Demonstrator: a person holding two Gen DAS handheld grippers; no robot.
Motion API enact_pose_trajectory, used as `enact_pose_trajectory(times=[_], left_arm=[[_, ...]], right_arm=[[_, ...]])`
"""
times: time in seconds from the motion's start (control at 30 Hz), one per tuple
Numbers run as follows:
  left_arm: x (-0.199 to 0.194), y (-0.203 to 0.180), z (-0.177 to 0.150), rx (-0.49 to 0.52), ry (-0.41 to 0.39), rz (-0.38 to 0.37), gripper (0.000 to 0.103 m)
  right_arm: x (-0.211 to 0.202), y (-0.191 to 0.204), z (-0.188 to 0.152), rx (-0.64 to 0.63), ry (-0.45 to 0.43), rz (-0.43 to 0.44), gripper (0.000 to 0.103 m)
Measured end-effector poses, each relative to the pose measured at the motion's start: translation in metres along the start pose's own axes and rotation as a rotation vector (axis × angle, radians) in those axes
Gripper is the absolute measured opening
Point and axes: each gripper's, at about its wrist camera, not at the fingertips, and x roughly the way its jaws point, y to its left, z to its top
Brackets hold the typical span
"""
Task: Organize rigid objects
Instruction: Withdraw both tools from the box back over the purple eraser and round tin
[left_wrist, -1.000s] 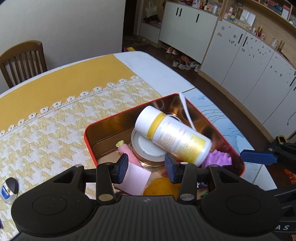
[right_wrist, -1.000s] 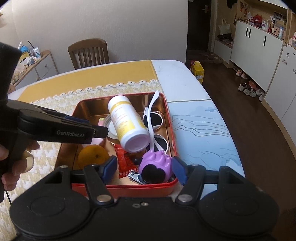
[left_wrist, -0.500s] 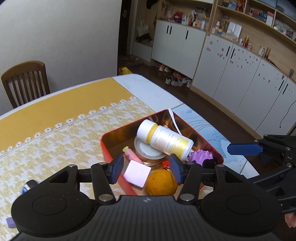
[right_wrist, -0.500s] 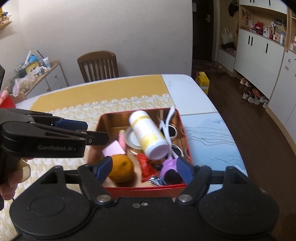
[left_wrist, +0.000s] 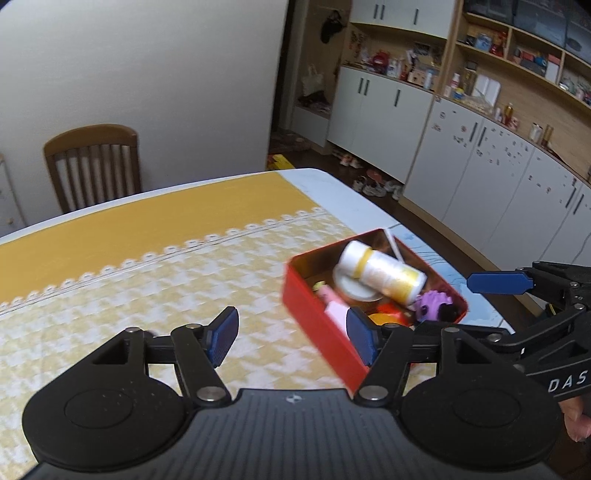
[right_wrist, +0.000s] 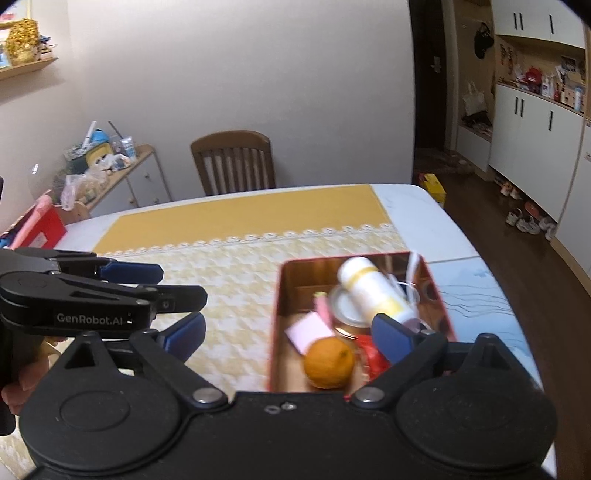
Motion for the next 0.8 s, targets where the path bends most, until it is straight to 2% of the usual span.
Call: enact_pose_trajectory(times=[0.1,0.2,0.37,0.8], left_arm=[[-0.011,0.018,-0.008,-0.015,-0.012,0.023,0.071],[-0.02,0.035,-0.016,-0.028,-0.011,0.044,0.072],[-0.033,0.064,-0.031,-0.074,-0.022,0.097,0.08],[-0.043,0.134,-0.075,-0.214,-0.037,0.275,0.082]], right_arm=[[0.001,0.017,0.001,-0.01,-0.012,0.023,0.102],[0.005,0.035,0.002,-0.026,-0.022,0.047,0.103],[0.015,0.062,0.003,-0.048,-0.013,0.079,0.103],[0.066,0.117,0.017,-0.093,0.063,0.125,0.103]])
